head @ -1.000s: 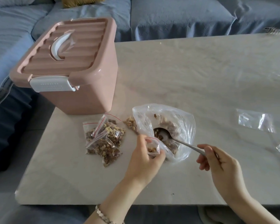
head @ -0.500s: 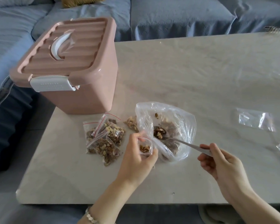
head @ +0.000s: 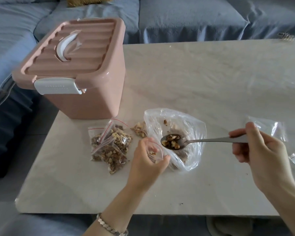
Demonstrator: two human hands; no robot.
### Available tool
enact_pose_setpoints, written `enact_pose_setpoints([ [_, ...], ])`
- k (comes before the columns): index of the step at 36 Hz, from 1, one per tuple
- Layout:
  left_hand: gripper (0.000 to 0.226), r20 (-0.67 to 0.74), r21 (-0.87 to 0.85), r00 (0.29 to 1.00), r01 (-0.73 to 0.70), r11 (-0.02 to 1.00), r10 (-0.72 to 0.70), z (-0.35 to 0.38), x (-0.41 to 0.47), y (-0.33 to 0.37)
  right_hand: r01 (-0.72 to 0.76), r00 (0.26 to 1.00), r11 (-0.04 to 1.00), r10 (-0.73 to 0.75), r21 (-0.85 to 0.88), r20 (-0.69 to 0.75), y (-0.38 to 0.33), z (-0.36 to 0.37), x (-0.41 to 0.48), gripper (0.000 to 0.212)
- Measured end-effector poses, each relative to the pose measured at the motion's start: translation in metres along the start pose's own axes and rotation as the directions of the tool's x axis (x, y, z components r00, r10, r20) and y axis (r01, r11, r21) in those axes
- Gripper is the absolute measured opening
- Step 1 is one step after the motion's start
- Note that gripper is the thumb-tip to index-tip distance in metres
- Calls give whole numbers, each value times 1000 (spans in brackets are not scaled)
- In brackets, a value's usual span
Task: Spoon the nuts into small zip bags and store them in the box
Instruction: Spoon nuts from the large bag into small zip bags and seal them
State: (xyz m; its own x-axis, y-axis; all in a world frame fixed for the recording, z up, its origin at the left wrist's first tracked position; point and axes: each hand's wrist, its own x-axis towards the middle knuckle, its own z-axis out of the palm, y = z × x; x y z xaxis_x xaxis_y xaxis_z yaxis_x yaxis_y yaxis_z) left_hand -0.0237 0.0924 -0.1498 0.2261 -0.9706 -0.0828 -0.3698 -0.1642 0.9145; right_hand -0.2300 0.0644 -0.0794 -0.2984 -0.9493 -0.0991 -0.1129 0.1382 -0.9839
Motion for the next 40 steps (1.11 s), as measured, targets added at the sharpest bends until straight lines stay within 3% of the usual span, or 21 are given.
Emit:
enact_pose_setpoints([
  [7,41,34,72,999,-41,997,39,1,-1,-5,162,985,985,-159,-58,61,-16,14,-9,45],
  [12,40,15,94,992,-127,987,126,3,-1,-11,348,932,925,-322,-156,168,-28,22,-15,41],
  [17,36,-34,106,982,-183,977,188,7,-1,-11,573,810,781,-491,-250,322,-31,29,-24,39],
  [21,36,-28,85,978,-202,976,205,6,-2,-12,762,644,576,-625,-297,441,-36,32,-31,54],
  [28,39,-53,83,978,-196,977,201,4,-3,-10,892,446,342,-770,-296,456,-36,27,-38,57],
  [31,43,-53,70,975,-211,975,215,4,-3,-9,898,435,334,-775,-286,458,-34,25,-39,58],
  [40,44,-26,24,976,-216,976,217,4,-6,-11,864,501,438,-698,-248,512,-17,32,-37,45],
])
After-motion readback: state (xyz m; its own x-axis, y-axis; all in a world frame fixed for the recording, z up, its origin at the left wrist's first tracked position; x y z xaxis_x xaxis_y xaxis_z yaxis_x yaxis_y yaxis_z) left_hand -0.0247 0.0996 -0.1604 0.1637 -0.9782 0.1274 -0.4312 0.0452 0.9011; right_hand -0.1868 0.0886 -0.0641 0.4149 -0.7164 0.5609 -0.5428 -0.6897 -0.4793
